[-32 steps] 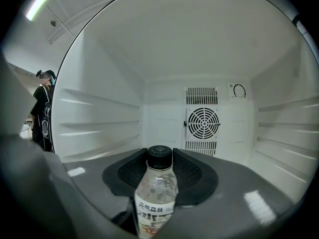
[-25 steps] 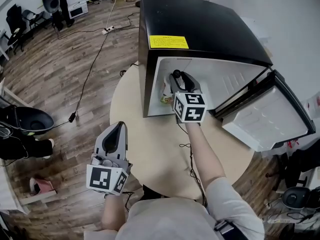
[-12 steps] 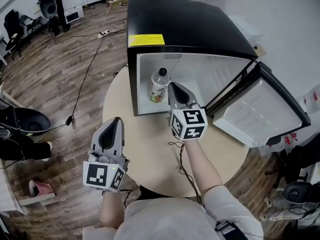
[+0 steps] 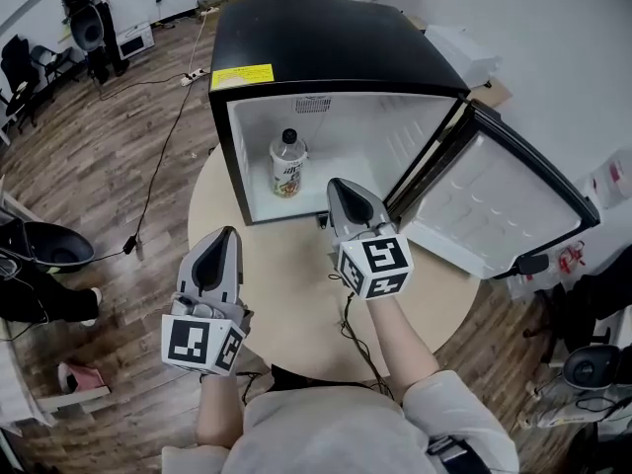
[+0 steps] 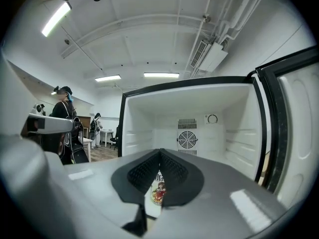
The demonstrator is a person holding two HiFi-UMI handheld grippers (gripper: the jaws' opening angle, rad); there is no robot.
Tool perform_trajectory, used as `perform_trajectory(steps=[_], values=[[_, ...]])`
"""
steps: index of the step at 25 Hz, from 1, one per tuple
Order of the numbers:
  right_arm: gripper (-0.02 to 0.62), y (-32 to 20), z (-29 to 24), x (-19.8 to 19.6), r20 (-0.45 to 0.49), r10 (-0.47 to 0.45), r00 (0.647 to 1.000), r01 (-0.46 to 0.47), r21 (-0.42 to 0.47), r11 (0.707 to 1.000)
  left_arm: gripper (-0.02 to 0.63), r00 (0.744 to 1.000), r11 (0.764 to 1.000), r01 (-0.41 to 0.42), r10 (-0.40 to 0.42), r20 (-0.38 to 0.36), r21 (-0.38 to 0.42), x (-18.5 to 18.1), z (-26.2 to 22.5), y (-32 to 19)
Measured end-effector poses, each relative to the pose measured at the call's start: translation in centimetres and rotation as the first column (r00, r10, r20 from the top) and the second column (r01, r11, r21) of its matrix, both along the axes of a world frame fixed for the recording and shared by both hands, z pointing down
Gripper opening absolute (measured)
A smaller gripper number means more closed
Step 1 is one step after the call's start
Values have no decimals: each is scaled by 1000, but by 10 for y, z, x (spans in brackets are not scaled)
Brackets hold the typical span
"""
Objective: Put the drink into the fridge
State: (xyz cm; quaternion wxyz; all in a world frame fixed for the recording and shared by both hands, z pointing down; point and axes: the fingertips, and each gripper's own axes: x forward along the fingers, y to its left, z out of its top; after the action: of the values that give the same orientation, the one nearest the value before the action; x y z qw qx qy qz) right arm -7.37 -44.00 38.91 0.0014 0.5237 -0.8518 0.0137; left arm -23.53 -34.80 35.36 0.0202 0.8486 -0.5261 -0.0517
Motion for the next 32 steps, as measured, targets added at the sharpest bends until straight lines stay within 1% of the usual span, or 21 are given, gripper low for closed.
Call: perform_trajectory(steps=[4, 9, 19, 27, 32], values=[[11, 20, -8, 14, -8, -1, 1000, 1, 14, 1000, 8, 1000, 1000, -6, 6, 3, 16, 14, -8, 8], [11, 45, -22, 33, 7, 4, 1000, -4, 32, 999, 8, 1000, 999, -11, 11, 7, 36, 29, -17, 18], [11, 90, -50, 71, 18, 23, 1000, -24, 68, 997, 8, 1000, 997, 2, -3, 10, 71, 52, -35, 43], [11, 119, -59, 88, 43, 5, 999, -8, 78, 997, 8, 999, 995, 28, -29, 13, 97, 63, -46, 64], [11, 140, -67, 96, 31, -5, 1000, 1, 106, 994, 8, 999, 993, 46, -48, 16, 111, 68, -51, 79]])
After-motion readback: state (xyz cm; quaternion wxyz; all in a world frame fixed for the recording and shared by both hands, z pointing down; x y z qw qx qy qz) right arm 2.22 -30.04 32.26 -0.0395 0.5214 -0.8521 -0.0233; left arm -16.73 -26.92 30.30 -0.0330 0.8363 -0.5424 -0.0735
